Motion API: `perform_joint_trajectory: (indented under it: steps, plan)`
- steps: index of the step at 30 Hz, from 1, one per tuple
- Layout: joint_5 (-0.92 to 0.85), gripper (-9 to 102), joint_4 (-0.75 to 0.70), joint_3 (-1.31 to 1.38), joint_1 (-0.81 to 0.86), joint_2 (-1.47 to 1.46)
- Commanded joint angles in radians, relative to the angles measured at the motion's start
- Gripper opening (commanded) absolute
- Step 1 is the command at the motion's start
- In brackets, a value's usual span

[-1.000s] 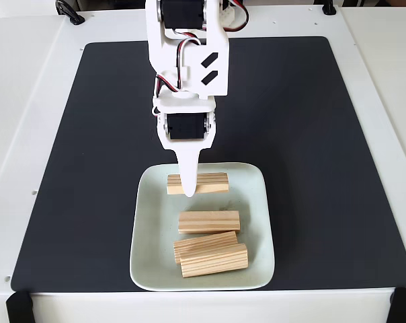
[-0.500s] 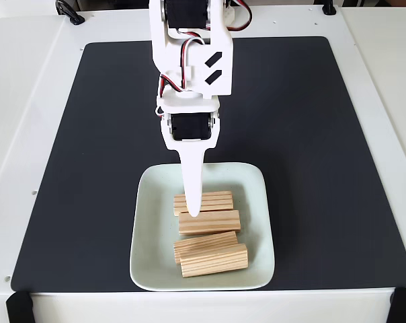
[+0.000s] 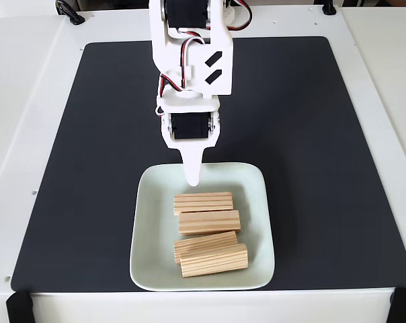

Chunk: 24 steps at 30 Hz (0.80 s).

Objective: Pick up the wooden block and place them on the plate.

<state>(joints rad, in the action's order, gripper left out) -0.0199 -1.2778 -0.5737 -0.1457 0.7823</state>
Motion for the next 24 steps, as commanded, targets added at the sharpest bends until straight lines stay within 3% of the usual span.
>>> perform_joint_trajectory:
  steps: [1,7,13,18,24]
  plan:
    - [0.008,-1,0.008,0.029,-0.003,0.075]
    - [0.008,-1,0.015,-0.061,-0.003,0.109]
    - [0.008,-1,0.025,-0.311,-0.029,0.325]
    - [0.009,-1,0.181,-0.627,-0.058,0.592]
    - [0.009,-1,0.469,-1.034,-0.077,0.948]
